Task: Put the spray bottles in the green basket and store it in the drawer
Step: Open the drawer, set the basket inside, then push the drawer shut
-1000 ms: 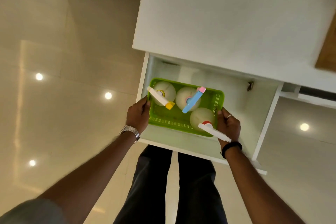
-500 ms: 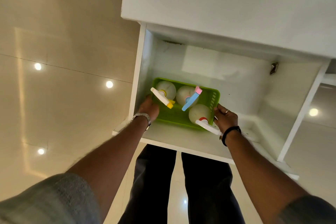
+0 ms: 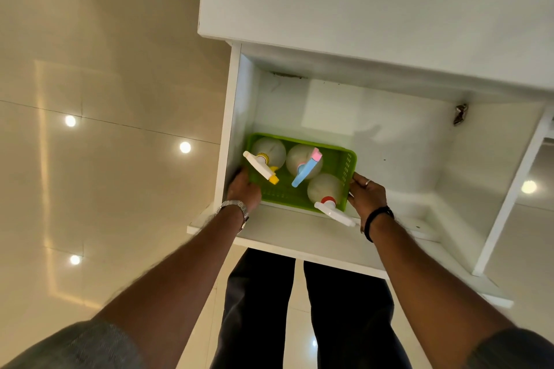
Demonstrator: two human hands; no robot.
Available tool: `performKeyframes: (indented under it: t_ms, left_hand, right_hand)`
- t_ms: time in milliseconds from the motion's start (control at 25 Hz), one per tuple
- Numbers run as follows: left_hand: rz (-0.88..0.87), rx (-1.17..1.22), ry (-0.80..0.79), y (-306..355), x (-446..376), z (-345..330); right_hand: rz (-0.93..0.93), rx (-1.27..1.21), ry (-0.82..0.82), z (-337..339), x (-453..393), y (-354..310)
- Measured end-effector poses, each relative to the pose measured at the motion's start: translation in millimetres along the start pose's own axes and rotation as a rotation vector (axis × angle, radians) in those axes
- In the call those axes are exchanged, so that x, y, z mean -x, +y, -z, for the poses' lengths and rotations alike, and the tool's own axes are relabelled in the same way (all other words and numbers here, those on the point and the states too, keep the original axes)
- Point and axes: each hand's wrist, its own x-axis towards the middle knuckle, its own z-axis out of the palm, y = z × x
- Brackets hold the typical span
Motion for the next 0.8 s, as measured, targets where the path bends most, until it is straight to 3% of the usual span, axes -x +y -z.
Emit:
performKeyframes:
  t_ms: [120,200,320,440,520,600,720,800]
  left_hand:
    - [-0.023,-0.06,0.04,-1,13,6]
    - [-0.041,-0.134,0.023,-7,31,13]
    - [-0.175,-0.352,-0.003,-20,71,22]
    - [-0.352,-0.483,0.005,-34,112,24]
    - [-0.442,-0.552,-0.006,-43,137,20]
    - [-0.517,-0.626,-0.058,-52,160,11]
    - [-0.476,-0.619,-0.033,-40,169,0]
    - [-0.562,-0.945,-0.116,-24,155,-6]
  right_hand:
    - [-0.035,0.133,-0.094,3,11,-12]
    - [0.016,0.334,-0.016,13,31,-19]
    - [0.255,0.46,0.159,34,85,-19]
    - [0.544,0.513,0.166,51,148,-3]
    - [0.617,0.713,0.098,62,177,13]
    - [0.513,0.967,-0.033,71,194,28]
    - [0.503,1.231,-0.118,78,194,39]
    - [0.566,1.332,-0.139,76,180,30]
